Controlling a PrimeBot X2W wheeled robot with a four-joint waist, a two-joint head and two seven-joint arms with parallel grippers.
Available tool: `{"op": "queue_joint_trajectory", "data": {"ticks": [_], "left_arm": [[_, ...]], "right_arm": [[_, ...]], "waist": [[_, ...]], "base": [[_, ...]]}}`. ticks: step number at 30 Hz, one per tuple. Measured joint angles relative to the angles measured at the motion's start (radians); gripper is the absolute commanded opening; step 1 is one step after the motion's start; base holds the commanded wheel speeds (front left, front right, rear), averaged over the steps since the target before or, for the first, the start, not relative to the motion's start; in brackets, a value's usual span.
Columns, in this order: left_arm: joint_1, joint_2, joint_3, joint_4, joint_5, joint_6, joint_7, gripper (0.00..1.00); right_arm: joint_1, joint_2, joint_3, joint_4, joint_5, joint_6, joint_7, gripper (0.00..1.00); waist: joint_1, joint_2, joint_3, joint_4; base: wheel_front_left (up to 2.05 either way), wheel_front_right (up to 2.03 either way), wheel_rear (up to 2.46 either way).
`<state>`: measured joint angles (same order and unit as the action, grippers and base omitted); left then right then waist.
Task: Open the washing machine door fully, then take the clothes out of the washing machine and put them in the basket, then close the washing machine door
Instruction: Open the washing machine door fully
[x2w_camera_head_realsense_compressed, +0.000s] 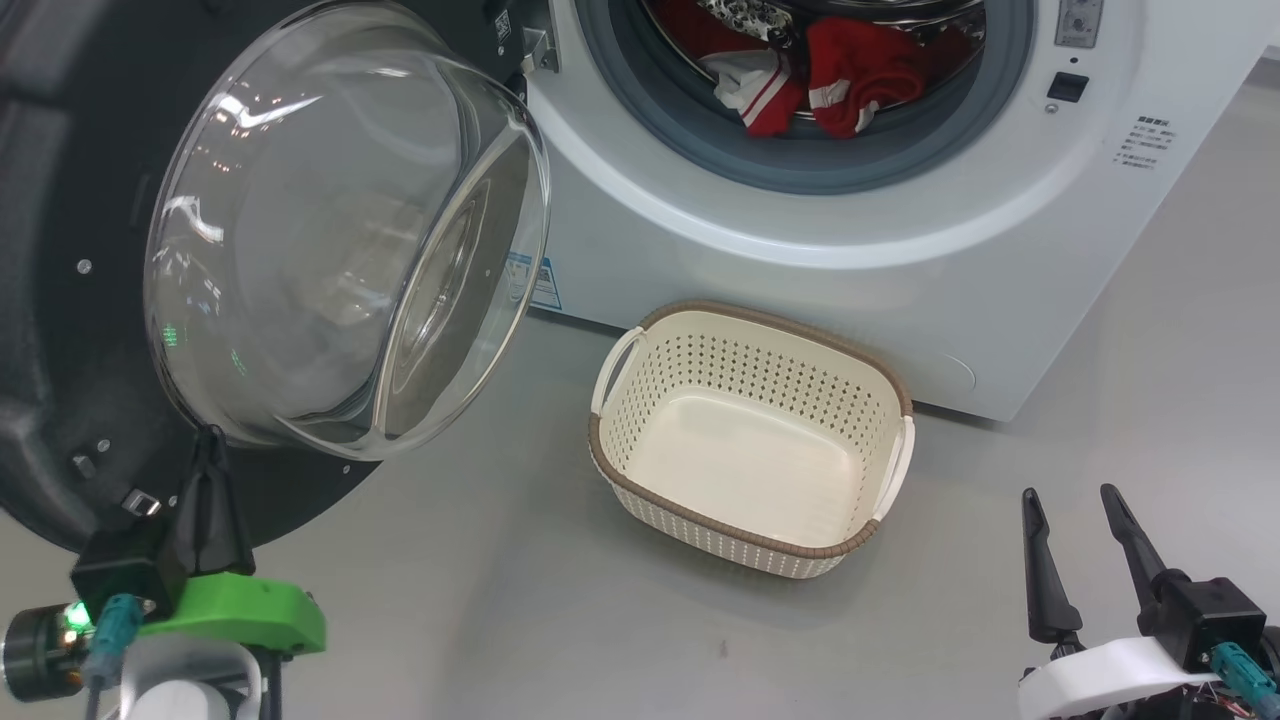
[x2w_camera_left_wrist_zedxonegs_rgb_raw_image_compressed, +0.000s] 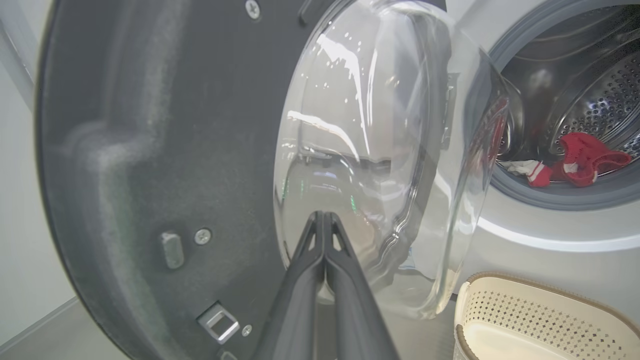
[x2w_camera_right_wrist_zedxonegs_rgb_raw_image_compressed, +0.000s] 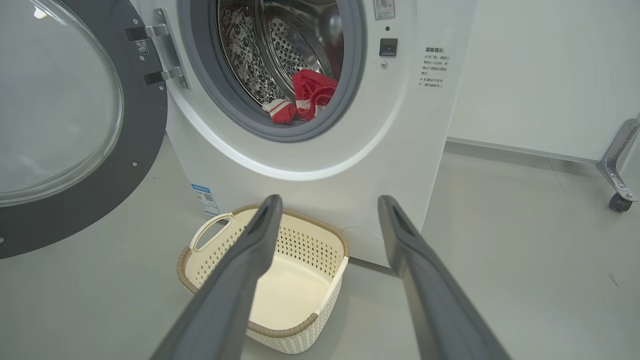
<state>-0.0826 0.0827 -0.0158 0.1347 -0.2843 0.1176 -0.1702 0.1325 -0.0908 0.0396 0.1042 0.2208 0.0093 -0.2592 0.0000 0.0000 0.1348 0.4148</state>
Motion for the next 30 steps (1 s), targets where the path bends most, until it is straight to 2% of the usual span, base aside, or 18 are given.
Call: {"op": "queue_joint_trajectory", "data": {"ticks": [18,19,21,22,23,24,30], "left_arm": [[0.106,-0.013,-0.172,-0.09,0.032,-0.055,0.021,0.0],[0.109,-0.013,-0.18,-0.092,0.032,-0.06,0.026,0.07],[0.112,-0.014,-0.193,-0.094,0.032,-0.069,0.033,0.39],[0.114,-0.014,-0.199,-0.097,0.032,-0.07,0.038,0.49],[0.115,-0.014,-0.205,-0.1,0.033,-0.07,0.039,0.78],[0.117,-0.014,-0.209,-0.103,0.033,-0.07,0.044,1.0],[0.129,-0.014,-0.213,-0.111,0.034,-0.069,0.063,1.0]], "right_arm": [[-0.002,0.002,0.008,0.018,-0.003,0.01,0.0,1.0],[-0.003,0.003,0.009,0.02,-0.003,0.01,0.0,1.0],[-0.003,0.004,0.01,0.021,-0.003,0.01,0.0,1.0],[-0.003,0.004,0.01,0.021,-0.003,0.01,0.0,1.0],[-0.004,0.005,0.01,0.021,-0.003,0.01,0.0,1.0],[-0.005,0.005,0.01,0.021,-0.003,0.01,0.0,1.0],[-0.006,0.011,0.011,0.022,-0.003,0.01,0.0,1.0]], "waist": [[0.0,0.0,-0.032,-0.102],[0.0,0.0,-0.034,-0.111],[0.0,0.0,-0.037,-0.129],[0.0,0.0,-0.039,-0.138],[0.0,0.0,-0.041,-0.147],[0.0,0.0,-0.043,-0.157],[0.0,0.0,-0.051,-0.215]], "base": [[0.0,0.0,0.0],[0.0,0.0,0.0],[0.0,0.0,0.0],[0.0,0.0,0.0],[0.0,0.0,0.0],[0.0,0.0,0.0],[0.0,0.0,0.0]]}}
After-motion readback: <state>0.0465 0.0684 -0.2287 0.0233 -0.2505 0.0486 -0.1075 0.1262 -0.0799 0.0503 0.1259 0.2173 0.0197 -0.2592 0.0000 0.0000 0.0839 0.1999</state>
